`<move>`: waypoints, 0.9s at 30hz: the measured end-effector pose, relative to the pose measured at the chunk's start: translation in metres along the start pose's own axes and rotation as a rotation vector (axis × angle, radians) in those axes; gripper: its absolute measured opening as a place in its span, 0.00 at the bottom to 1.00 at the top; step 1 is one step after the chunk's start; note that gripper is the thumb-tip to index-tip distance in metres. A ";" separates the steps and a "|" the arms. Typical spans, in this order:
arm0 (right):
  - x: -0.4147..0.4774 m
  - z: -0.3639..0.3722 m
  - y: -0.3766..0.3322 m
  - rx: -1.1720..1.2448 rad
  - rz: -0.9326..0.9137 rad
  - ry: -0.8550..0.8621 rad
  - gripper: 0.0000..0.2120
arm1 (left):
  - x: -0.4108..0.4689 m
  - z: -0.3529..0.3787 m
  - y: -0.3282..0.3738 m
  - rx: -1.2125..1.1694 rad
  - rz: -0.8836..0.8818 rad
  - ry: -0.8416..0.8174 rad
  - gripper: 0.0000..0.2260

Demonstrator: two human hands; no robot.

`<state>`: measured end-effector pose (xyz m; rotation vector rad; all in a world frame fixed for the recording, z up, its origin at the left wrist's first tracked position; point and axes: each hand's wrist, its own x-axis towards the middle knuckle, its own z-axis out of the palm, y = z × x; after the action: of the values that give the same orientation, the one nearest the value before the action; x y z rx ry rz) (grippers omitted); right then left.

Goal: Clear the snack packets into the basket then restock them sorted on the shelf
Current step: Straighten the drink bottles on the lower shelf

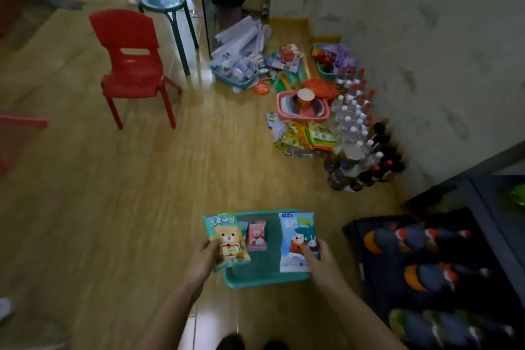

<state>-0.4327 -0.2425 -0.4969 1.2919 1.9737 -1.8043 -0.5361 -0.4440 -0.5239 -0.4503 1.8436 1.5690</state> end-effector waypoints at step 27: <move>0.365 0.154 0.265 -0.354 0.038 -0.201 0.26 | 0.377 0.047 -0.269 0.416 0.033 -0.013 0.17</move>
<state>-0.5387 -0.2351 -0.9615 0.9903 2.0225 -1.4199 -0.6217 -0.3989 -0.9786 -0.2178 2.1055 1.1581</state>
